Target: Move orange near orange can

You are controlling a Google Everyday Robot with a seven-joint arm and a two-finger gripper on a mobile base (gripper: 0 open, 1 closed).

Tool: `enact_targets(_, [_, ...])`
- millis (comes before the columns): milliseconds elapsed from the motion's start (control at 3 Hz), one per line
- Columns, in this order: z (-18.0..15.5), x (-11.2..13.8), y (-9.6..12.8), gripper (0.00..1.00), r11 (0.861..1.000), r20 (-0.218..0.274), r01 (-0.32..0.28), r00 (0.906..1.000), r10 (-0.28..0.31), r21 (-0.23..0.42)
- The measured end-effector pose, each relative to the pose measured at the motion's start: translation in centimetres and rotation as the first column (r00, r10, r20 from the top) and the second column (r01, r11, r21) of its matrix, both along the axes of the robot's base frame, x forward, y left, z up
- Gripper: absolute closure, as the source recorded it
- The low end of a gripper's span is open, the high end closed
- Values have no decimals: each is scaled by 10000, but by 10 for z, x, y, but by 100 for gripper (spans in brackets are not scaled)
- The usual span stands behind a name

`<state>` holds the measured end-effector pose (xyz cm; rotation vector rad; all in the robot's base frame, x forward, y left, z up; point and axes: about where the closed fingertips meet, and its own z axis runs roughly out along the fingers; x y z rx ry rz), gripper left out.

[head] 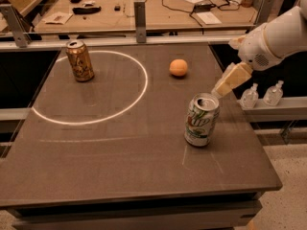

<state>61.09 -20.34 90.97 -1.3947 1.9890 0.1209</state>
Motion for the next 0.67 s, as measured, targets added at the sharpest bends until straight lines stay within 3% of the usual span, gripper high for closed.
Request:
enact_targets(333, [-8,13,4,0,9977,146,366,9992,-375,567])
enact_targets(667, [-23,28,6,0,9827,17,513,9986,-525,1781])
